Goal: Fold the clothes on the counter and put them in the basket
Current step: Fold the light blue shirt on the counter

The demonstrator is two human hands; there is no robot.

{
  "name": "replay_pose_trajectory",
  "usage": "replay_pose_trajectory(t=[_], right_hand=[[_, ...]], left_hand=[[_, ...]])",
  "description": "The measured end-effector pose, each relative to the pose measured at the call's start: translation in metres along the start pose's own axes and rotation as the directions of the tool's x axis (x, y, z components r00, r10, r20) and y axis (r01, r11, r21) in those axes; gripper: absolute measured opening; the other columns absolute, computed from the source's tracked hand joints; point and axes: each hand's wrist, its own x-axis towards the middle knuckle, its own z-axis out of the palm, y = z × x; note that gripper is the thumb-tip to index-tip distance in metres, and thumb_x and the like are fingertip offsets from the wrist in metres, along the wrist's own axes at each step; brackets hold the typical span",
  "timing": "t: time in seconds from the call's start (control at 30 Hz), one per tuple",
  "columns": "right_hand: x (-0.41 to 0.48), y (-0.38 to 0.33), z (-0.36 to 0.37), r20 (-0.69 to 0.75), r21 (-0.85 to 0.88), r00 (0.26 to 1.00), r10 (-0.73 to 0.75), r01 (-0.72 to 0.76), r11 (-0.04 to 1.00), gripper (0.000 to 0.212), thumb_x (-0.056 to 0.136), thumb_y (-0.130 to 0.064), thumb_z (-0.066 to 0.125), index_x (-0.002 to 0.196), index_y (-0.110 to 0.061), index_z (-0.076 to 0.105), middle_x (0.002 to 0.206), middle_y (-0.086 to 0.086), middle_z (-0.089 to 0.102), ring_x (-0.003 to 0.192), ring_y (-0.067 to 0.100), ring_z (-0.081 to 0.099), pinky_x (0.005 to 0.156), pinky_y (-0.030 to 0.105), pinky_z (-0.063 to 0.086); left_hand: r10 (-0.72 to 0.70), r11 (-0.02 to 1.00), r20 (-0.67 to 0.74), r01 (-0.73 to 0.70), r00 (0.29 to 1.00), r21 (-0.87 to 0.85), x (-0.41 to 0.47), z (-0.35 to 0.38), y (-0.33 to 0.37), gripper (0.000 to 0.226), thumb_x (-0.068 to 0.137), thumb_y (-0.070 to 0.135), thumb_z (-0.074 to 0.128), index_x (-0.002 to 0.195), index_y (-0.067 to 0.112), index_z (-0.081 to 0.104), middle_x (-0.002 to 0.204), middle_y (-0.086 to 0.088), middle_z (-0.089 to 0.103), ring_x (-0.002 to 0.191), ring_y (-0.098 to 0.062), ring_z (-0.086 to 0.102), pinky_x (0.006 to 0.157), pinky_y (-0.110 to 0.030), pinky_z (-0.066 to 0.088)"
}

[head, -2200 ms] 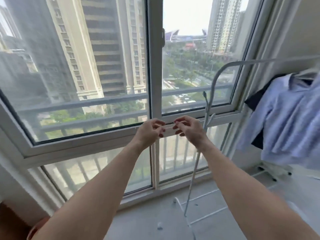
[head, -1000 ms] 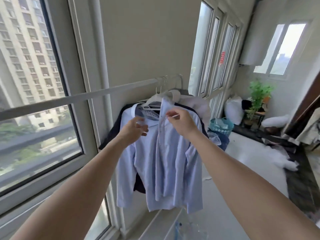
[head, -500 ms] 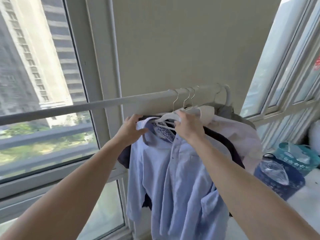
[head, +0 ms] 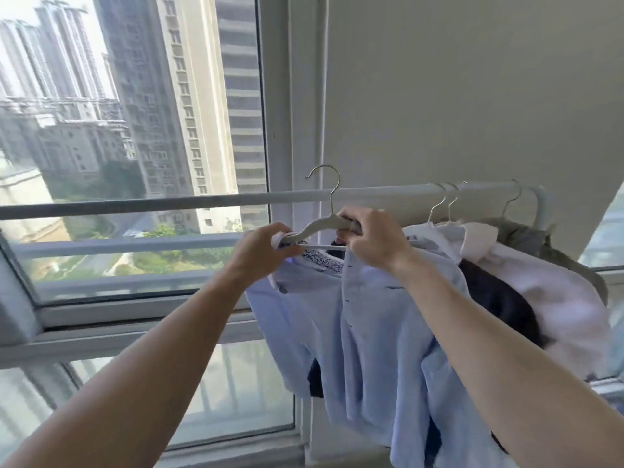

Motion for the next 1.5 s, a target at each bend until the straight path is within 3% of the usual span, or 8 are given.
replay_pose_trajectory(t=[0.23,0.4,0.63,0.83,1.13,1.27,1.4,1.5], right_hand=[[-0.016,-0.155,0.095,0.172,0.098,0.974,-0.148,0.133,0.986,0.025,0.08,0.001,0.062,0.087,-0.022,0.068,0.076,-0.011,0.07,0.079,0.016,0.067,0.079,0.042,0.056],[-0.051,-0.29,0.188,0.29,0.216,0.915,-0.282,0.224,0.95,0.032,0.085,0.008,0.055,0.087,-0.023,0.062,0.083,-0.003,0.07,0.081,0.015,0.065,0.07,0.026,0.052],[-0.092,-0.461,0.301,0.381,0.464,0.782,-0.493,0.299,0.834,0.029,0.076,-0.001,0.071,0.066,-0.027,0.062,0.067,-0.006,0.059,0.067,0.006,0.051,0.067,0.031,0.046],[-0.104,-0.569,0.396,0.49,0.501,0.626,-0.606,0.366,0.784,0.02,0.079,-0.021,0.071,0.083,-0.04,0.07,0.083,-0.003,0.074,0.075,0.017,0.067,0.074,0.037,0.056],[-0.077,-0.762,0.582,0.616,0.569,0.324,-0.718,0.446,0.69,0.031,0.087,-0.009,0.067,0.111,-0.028,0.072,0.101,-0.004,0.072,0.091,0.017,0.065,0.086,0.035,0.052],[-0.078,-0.888,0.631,0.48,0.737,0.278,-0.832,0.388,0.554,0.02,0.086,-0.031,0.076,0.101,-0.019,0.073,0.089,-0.006,0.072,0.077,0.009,0.063,0.068,0.02,0.047],[-0.088,-1.009,0.662,0.382,0.869,0.175,-0.907,0.267,0.417,0.021,0.095,-0.021,0.065,0.075,-0.015,0.063,0.061,-0.005,0.059,0.051,-0.001,0.047,0.053,0.019,0.04],[-0.094,-1.077,0.699,0.364,0.9,0.101,-0.926,0.22,0.377,0.025,0.097,-0.024,0.06,0.087,-0.002,0.067,0.054,-0.008,0.055,0.046,0.001,0.045,0.049,0.019,0.039]], left_hand=[[-0.069,0.997,0.189,0.074,0.98,-0.021,-0.132,-0.133,-0.11,0.017,0.082,0.032,0.079,0.095,0.036,0.07,0.084,0.013,0.071,0.072,0.003,0.062,0.073,-0.031,0.05],[-0.133,0.99,0.291,0.142,0.947,-0.011,-0.248,-0.242,-0.189,0.035,0.088,0.034,0.073,0.121,0.037,0.065,0.105,0.015,0.072,0.097,0.001,0.065,0.088,-0.019,0.048],[-0.306,0.949,0.12,0.313,0.944,-0.043,-0.393,-0.364,-0.297,0.015,0.089,0.005,0.071,0.102,0.011,0.077,0.092,-0.001,0.076,0.077,0.003,0.062,0.074,-0.013,0.049],[-0.493,0.87,0.005,0.493,0.87,-0.023,-0.478,-0.453,-0.375,0.011,0.089,0.013,0.073,0.097,0.019,0.077,0.061,0.025,0.066,0.061,0.014,0.058,0.061,-0.003,0.04],[-0.724,0.659,-0.238,0.751,0.647,0.037,-0.602,-0.609,-0.52,0.021,0.088,0.018,0.075,0.095,0.037,0.078,0.09,0.015,0.076,0.093,-0.006,0.068,0.086,-0.028,0.05],[-0.765,0.598,-0.278,0.801,0.581,0.031,-0.615,-0.678,-0.574,0.015,0.087,0.019,0.076,0.096,0.031,0.079,0.079,0.022,0.073,0.077,0.008,0.061,0.075,-0.018,0.045],[-0.772,0.571,-0.336,0.821,0.539,0.004,-0.639,-0.735,-0.615,0.027,0.085,0.01,0.075,0.102,0.03,0.078,0.095,0.017,0.075,0.091,0.001,0.066,0.086,-0.021,0.049],[-0.811,0.506,-0.33,0.862,0.483,0.019,-0.688,-0.781,-0.644,0.041,0.083,0.0,0.071,0.107,0.033,0.076,0.109,0.016,0.073,0.105,-0.004,0.064,0.096,-0.025,0.048]])
